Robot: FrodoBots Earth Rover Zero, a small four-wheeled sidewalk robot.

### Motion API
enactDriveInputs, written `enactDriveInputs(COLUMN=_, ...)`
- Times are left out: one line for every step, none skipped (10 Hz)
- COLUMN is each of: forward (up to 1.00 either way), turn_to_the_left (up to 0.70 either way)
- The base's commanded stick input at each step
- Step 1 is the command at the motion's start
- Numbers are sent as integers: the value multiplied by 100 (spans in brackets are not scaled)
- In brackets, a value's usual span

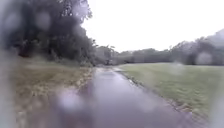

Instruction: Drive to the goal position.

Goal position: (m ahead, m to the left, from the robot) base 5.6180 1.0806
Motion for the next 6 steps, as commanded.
enactDriveInputs(forward=85, turn_to_the_left=2)
enactDriveInputs(forward=85, turn_to_the_left=2)
enactDriveInputs(forward=85, turn_to_the_left=2)
enactDriveInputs(forward=85, turn_to_the_left=2)
enactDriveInputs(forward=85, turn_to_the_left=2)
enactDriveInputs(forward=85, turn_to_the_left=2)
